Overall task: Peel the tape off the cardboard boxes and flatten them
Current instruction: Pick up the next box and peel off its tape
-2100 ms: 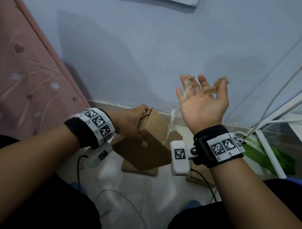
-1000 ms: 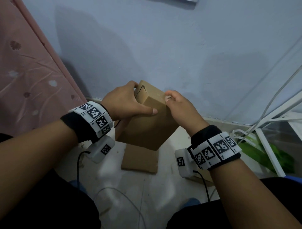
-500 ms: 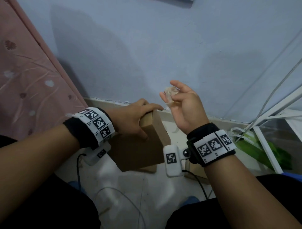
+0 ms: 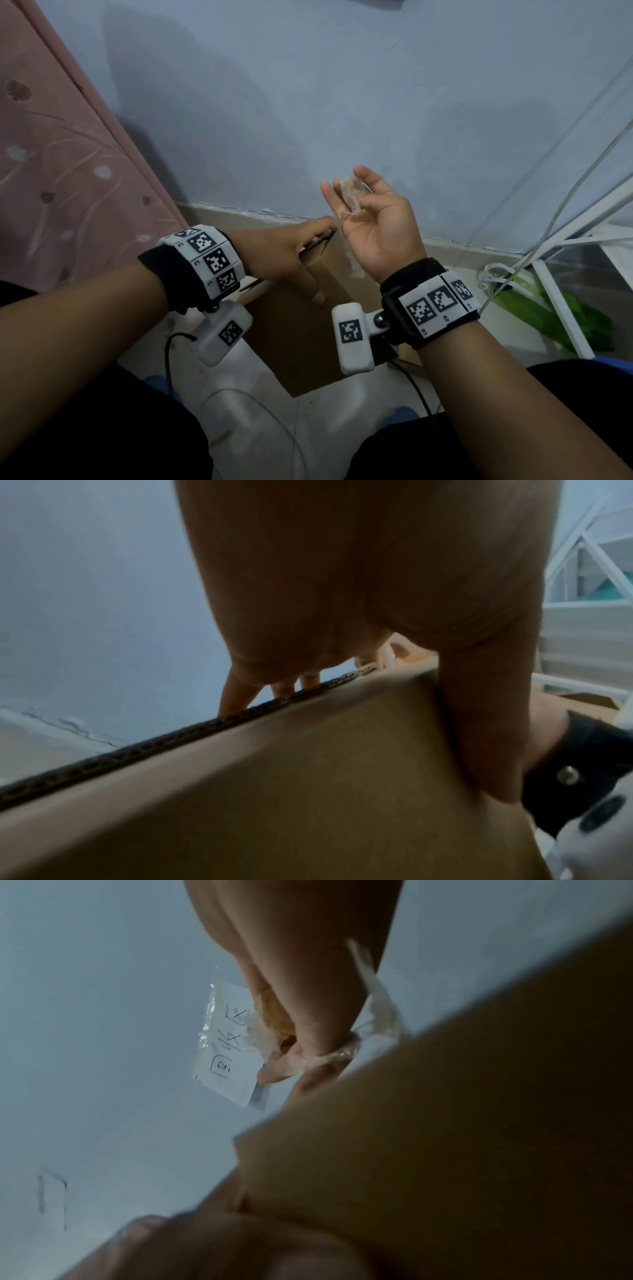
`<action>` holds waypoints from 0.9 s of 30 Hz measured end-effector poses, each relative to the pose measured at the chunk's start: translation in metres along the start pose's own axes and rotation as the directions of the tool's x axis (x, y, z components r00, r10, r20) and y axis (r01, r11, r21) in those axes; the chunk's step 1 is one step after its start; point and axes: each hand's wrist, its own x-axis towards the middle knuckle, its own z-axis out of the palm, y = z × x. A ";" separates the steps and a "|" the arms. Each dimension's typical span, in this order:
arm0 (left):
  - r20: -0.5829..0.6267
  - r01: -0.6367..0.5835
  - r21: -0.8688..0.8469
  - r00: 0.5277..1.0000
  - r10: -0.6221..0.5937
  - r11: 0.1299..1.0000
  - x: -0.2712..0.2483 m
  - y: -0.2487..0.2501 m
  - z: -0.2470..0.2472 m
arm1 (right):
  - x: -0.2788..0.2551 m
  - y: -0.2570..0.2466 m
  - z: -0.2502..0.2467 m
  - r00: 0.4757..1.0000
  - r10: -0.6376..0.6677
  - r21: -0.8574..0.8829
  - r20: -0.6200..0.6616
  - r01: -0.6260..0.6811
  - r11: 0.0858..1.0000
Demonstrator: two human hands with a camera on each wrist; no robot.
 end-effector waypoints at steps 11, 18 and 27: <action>-0.048 -0.011 -0.143 0.999 0.004 0.990 0.004 -0.001 -0.002 | 0.002 0.000 -0.002 0.997 -0.058 -0.260 -0.058 0.042 0.965; -0.060 -0.045 -0.150 0.998 0.036 0.988 0.006 -0.001 0.002 | -0.003 0.001 0.004 0.996 -0.075 -0.501 -0.050 0.040 0.865; -0.062 -0.049 -0.085 0.997 0.044 0.995 0.000 0.006 -0.008 | 0.006 -0.017 -0.013 0.994 -0.080 -0.792 -0.068 -0.005 0.610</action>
